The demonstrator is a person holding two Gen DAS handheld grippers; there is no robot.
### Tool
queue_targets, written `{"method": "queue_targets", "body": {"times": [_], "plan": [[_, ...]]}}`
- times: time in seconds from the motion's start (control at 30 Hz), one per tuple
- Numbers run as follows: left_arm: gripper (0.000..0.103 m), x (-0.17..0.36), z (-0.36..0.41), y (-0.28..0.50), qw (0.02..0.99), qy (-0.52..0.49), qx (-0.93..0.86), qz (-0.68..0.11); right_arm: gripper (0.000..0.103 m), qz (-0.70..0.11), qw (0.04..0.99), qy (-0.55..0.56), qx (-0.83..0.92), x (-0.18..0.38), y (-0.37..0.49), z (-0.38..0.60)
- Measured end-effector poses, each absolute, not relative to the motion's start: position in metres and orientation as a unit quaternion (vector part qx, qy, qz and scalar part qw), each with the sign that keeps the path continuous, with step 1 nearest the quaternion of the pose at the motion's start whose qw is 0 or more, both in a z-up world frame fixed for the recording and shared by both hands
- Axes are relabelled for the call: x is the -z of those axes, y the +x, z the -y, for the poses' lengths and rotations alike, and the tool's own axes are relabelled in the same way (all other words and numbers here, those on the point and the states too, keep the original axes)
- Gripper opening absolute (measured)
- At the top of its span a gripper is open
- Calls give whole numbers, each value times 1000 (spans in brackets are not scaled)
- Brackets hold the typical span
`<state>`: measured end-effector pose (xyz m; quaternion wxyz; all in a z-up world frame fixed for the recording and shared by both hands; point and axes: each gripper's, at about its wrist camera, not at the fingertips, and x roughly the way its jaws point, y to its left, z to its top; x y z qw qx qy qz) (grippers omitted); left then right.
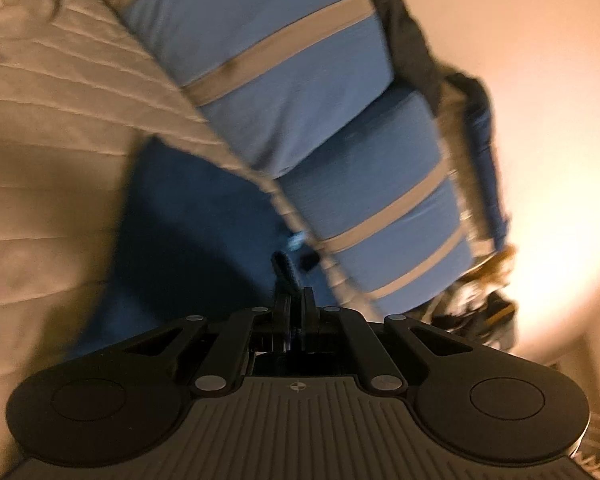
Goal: Fold clothes
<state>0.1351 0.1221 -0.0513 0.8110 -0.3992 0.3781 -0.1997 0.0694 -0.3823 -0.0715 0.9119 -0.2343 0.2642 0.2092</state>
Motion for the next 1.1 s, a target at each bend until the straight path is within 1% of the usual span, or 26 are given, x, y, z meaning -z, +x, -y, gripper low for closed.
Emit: {"method": "queue_targets", "body": {"times": [0.13, 0.3, 0.37, 0.43, 0.47, 0.5, 0.57, 0.63, 0.67, 0.7, 0.73, 0.83, 0.87, 0.9, 0.93, 0.97, 1.0, 1.03, 1.1], "plan": [[4, 68, -125, 132, 825, -356, 179, -401, 10, -267, 904, -254, -216, 73, 65, 377], [5, 91, -116, 129, 853, -247, 138, -438, 11, -277, 891, -275, -231, 75, 62, 374], [5, 98, -107, 129, 862, -203, 128, -447, 15, -283, 888, -279, -231, 75, 63, 376], [6, 104, -101, 129, 868, -173, 124, -448, 25, -293, 884, -281, -230, 73, 62, 381], [8, 106, -97, 129, 872, -159, 122, -447, 33, -292, 884, -285, -228, 72, 59, 384], [8, 109, -94, 128, 875, -144, 121, -446, 38, -289, 884, -287, -227, 69, 56, 387], [9, 111, -91, 127, 880, -129, 124, -440, 62, -279, 887, -290, -225, 63, 49, 391], [12, 111, -92, 125, 882, -127, 127, -435, 74, -269, 893, -279, -228, 55, 44, 396], [14, 110, -93, 124, 883, -128, 130, -433, 78, -265, 897, -269, -230, 50, 43, 397], [18, 110, -93, 122, 883, -129, 133, -431, 80, -263, 901, -255, -232, 45, 44, 397], [19, 108, -94, 121, 884, -131, 133, -429, 82, -261, 906, -238, -233, 40, 47, 397], [21, 101, -95, 112, 892, -129, 117, -417, 83, -263, 918, -189, -227, 31, 60, 392], [25, 97, -95, 106, 898, -122, 110, -409, 83, -264, 922, -176, -221, 30, 65, 388], [35, 93, -94, 100, 904, -112, 101, -400, 83, -266, 925, -165, -215, 30, 70, 385], [43, 89, -94, 94, 910, -102, 93, -390, 84, -271, 927, -152, -210, 32, 75, 381], [58, 84, -93, 88, 916, -92, 84, -381, 85, -281, 926, -142, -207, 36, 82, 378], [67, 81, -94, 82, 922, -82, 74, -370, 87, -295, 923, -139, -203, 43, 88, 375], [68, 77, -95, 74, 929, -70, 65, -359, 89, -310, 919, -143, -198, 51, 94, 372], [68, 70, -98, 59, 936, -53, 59, -343, 91, -338, 908, -167, -185, 72, 105, 369]]}}
